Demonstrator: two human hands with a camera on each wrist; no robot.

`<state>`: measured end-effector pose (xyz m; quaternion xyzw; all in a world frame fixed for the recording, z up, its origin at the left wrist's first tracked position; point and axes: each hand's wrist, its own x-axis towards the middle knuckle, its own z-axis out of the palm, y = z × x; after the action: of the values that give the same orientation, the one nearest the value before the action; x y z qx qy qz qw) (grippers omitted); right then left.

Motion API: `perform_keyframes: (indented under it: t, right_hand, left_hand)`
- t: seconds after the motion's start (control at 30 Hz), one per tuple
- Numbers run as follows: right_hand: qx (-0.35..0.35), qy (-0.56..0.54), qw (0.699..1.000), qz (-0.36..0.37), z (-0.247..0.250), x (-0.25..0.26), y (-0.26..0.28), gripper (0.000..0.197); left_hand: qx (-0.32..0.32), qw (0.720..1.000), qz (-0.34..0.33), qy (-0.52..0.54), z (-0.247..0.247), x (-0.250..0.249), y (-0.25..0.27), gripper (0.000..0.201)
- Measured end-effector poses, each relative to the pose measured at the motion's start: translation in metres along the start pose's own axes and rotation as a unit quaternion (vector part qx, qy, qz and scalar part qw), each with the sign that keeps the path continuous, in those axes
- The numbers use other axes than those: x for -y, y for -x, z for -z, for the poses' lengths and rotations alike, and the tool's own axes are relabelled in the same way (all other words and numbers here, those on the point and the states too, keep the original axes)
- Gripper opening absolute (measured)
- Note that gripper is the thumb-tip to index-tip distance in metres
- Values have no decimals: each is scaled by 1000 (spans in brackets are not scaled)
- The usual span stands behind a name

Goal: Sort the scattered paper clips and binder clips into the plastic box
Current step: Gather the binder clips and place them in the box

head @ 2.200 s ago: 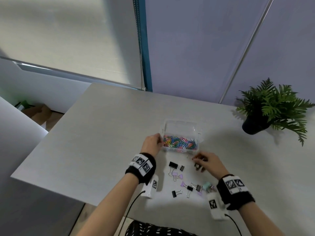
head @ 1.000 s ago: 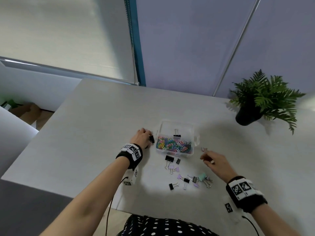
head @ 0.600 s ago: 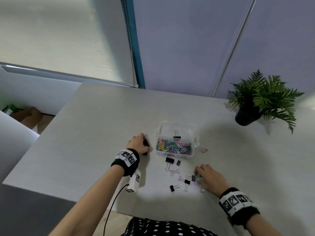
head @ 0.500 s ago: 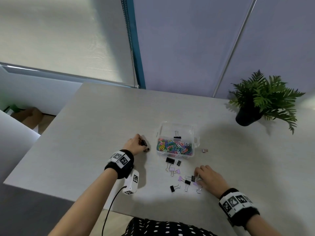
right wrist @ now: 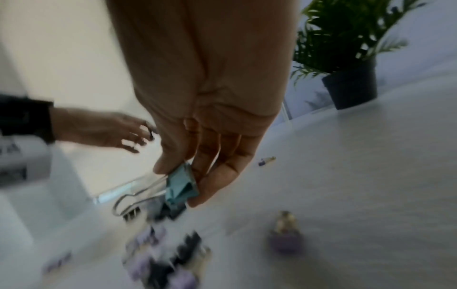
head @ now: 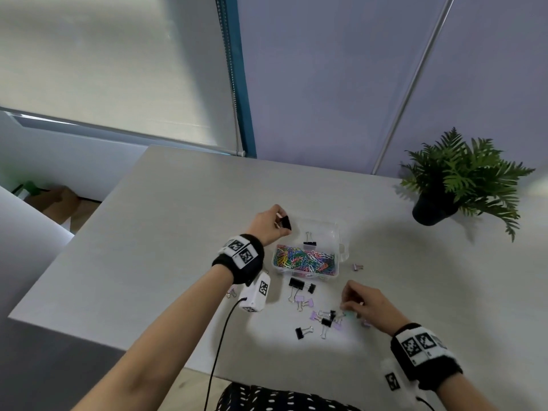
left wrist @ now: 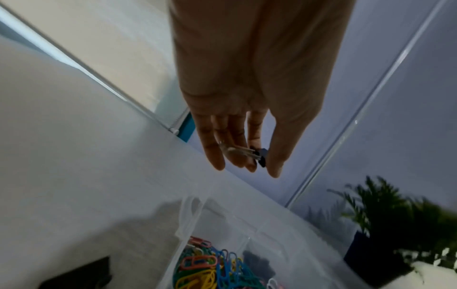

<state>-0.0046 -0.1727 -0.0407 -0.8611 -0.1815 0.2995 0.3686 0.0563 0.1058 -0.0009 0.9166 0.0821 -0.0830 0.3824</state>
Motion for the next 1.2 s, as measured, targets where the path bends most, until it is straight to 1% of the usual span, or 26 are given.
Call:
perform_keyframes:
  t: [0.07, 0.13, 0.23, 0.33, 0.4, 0.43, 0.5, 0.53, 0.57, 0.6, 0.63, 0.67, 0.73, 0.8, 0.83, 0.9, 0.97, 1.03, 1.07, 1.1, 1.17, 1.2]
  right_hand:
    - [-52, -116, 992, 15, 11, 11, -4, 12]
    - [-123, -215, 969, 14, 22, 21, -15, 6]
    - [-193, -303, 933, -7, 33, 32, -40, 8]
    - [-204, -337, 919, -30, 40, 36, -68, 6]
    - [-202, -347, 915, -44, 43, 36, -86, 6]
    - [-204, -343, 916, -48, 44, 36, -94, 6]
    - [-202, -314, 926, -50, 46, 37, -106, 9]
    - [-197, -299, 932, -49, 46, 38, -110, 13]
    - [-189, -283, 939, -46, 46, 39, -113, 16]
    - [-178, -266, 947, -41, 46, 40, -115, 18]
    - [-165, -242, 955, -35, 46, 41, -114, 19]
    - [-154, -211, 965, -29, 46, 42, -113, 19]
    - [-147, -137, 979, -17, 46, 42, -104, 17]
    - [-149, -83, 985, -2, 45, 42, -90, 16]
    - [-149, -66, 987, 7, 45, 41, -82, 15]
    - [-150, -34, 988, 26, 44, 35, -62, 14]
    - [-163, 7, 986, 37, 42, 25, -41, 14]
    - [-159, 77, 983, 42, 36, 9, -22, 13]
    - [-138, 127, 982, 34, 31, 0, -13, 14]
    - [-101, 185, 977, 13, 24, -9, -5, 17]
    - [-22, 271, 962, -41, 9, -25, 9, 31]
    - [1, 284, 957, -62, 3, -30, 14, 39]
  left_hand:
    - [4, 998, -19, -56, -11, -6, -16, 38]
    - [33, 992, -40, -114, -21, -8, -27, 38]
    - [75, 978, -45, -190, -33, -2, -35, 42]
    - [93, 966, -62, -231, -37, 5, -34, 52]
    - [74, 964, -102, -234, -32, 4, -26, 53]
    - [48, 965, -124, -225, -28, 4, -21, 51]
    - [-10, 968, -159, -193, -22, 5, -8, 44]
    - [-23, 967, -180, -179, -21, 4, 1, 40]
    - [-20, 962, -208, -178, -22, 3, 13, 39]
    - [-5, 952, -241, -187, -26, 4, 25, 39]
    - [17, 936, -279, -212, -30, 5, 36, 39]
    - [35, 914, -322, -245, -35, 8, 47, 38]
    - [68, 877, -376, -290, -46, 22, 62, 40]
    - [76, 849, -392, -346, -56, 38, 66, 46]
    - [83, 842, -391, -361, -60, 43, 67, 48]
    - [95, 831, -388, -387, -65, 50, 69, 50]
    - [92, 818, -386, -416, -72, 52, 72, 53]
    - [95, 815, -380, -426, -78, 51, 76, 56]
    - [95, 818, -375, -427, -81, 51, 77, 57]
    - [97, 824, -364, -422, -83, 52, 78, 58]
    - [106, 839, -341, -411, -86, 52, 78, 57]
    - [106, 842, -330, -414, -86, 51, 78, 53]
